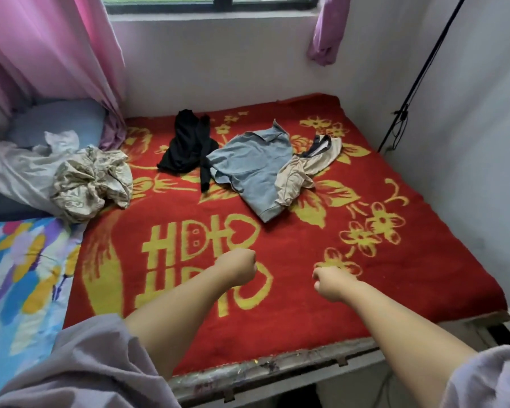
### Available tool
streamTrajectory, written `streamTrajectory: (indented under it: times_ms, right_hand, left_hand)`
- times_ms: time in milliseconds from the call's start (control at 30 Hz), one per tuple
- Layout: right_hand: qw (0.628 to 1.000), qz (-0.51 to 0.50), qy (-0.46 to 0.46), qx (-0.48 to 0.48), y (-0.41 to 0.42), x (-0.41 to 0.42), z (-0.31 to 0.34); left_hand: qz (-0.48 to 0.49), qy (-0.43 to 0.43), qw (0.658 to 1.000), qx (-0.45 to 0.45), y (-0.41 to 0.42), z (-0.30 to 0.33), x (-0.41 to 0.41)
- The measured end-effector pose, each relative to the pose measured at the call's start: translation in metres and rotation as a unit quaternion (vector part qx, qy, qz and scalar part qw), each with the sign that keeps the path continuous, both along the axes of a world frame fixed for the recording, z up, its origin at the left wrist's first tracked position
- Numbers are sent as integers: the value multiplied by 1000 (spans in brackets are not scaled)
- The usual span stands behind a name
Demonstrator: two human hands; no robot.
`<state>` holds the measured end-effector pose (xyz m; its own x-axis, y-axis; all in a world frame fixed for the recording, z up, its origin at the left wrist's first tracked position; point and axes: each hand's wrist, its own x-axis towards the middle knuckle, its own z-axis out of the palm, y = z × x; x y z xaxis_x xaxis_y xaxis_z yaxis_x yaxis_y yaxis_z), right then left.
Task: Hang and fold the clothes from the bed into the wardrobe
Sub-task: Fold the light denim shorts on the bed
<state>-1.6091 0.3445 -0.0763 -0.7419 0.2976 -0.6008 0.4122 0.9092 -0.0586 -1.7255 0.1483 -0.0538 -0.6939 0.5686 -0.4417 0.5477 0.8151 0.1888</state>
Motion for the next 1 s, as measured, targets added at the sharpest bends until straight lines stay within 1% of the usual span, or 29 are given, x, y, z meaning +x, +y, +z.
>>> streamTrajectory:
  times_ms: [133, 300, 400, 467, 533, 567, 633, 667, 700, 800, 867, 933, 967, 1000]
  right_hand:
    - [999, -4, -15, -31, 54, -50, -43]
    - [997, 16, -24, -68, 111, -125, -103]
    - [996, 6, -14, -87, 132, -161, -156]
    - [995, -11, 3, -99, 138, -184, -196]
    - [994, -27, 40, -100, 140, -208, -237]
    - [994, -25, 55, -90, 140, -220, -257]
    - [995, 0, 84, -46, 142, -234, -298]
    - [993, 16, 112, -19, 142, -237, -317]
    - [989, 30, 142, -1, 142, -236, -333]
    - [972, 52, 230, 25, 144, -226, -368]
    - [955, 56, 287, 43, 145, -225, -374]
    - [949, 58, 305, 49, 145, -225, -376]
    - [949, 58, 306, 52, 145, -225, -376]
    - [949, 60, 306, 54, 145, -225, -377]
  left_hand:
    - [19, -32, 999, -13, 45, -38, -37]
    - [107, -95, 990, -12, 99, -98, -90]
    - [141, -116, 983, -3, 123, -145, -115]
    - [136, -112, 984, -13, 139, -179, -131]
    - [105, -72, 992, -25, 155, -215, -153]
    - [83, -30, 996, -25, 164, -232, -166]
    - [52, 66, 996, 10, 182, -265, -193]
    - [49, 104, 993, 31, 191, -279, -205]
    - [45, 119, 991, 36, 199, -293, -217]
    - [55, 98, 993, 23, 218, -331, -252]
    - [71, 111, 989, 61, 223, -346, -271]
    - [86, 156, 975, 132, 222, -355, -285]
    - [95, 173, 968, 153, 220, -353, -291]
    - [102, 169, 969, 146, 220, -348, -298]
